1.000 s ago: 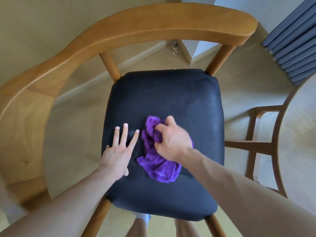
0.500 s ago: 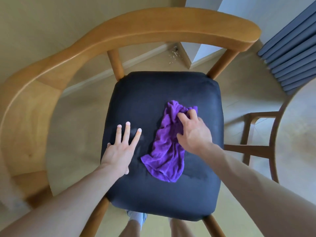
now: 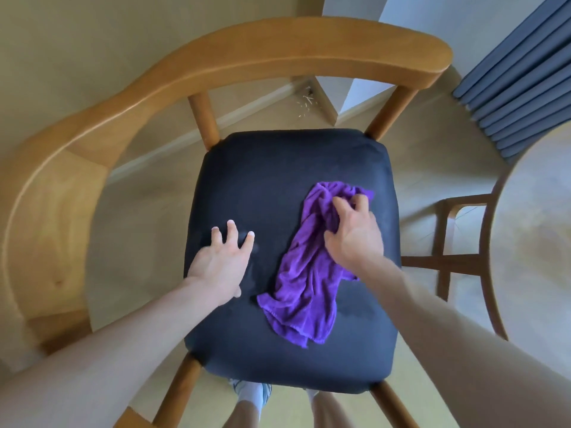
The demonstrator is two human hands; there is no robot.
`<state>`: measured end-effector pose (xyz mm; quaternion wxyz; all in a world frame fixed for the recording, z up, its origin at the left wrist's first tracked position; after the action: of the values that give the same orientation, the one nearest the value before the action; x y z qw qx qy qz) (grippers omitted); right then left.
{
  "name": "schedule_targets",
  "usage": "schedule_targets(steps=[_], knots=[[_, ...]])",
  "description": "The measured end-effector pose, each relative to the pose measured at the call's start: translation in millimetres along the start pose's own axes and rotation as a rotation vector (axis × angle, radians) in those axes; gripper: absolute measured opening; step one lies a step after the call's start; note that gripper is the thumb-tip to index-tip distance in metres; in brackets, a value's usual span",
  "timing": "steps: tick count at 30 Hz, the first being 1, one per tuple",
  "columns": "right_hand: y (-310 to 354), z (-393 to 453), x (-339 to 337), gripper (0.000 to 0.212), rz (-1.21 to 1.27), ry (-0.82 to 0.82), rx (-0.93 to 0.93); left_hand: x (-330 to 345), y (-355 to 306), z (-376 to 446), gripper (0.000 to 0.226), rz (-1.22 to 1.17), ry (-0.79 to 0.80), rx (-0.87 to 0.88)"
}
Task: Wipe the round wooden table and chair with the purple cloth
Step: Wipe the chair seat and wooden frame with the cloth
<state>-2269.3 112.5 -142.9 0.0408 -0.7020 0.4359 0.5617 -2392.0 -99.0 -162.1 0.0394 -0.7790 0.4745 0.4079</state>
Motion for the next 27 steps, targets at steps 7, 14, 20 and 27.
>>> schedule_targets(steps=[7,14,20,27], knots=[[30,-46,40,0.012,-0.164,0.546,-0.384,-101,-32,33,0.098,-0.154,-0.207,0.121],[-33,26,-63,0.049,0.131,-0.12,-0.067,-94,-89,64,0.141,-0.335,-0.035,0.045],[-5,-9,8,0.034,-0.047,0.067,-0.23,-87,-87,71,0.132,-0.308,-0.085,0.011],[-43,-21,-5,0.012,-0.12,0.385,-0.25,-83,-92,74,0.158,-0.3,-0.04,0.028]])
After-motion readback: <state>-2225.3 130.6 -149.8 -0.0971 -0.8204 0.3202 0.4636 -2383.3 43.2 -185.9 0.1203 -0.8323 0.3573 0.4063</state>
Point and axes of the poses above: each hand's wrist, its own z-axis towards the middle knuckle, its own x-axis out of the palm, y = z × x, the point moved 10 cm from there along z, towards the middle knuckle, and after that the axes turned 13 degrees about -x, right-handed, at the moved point
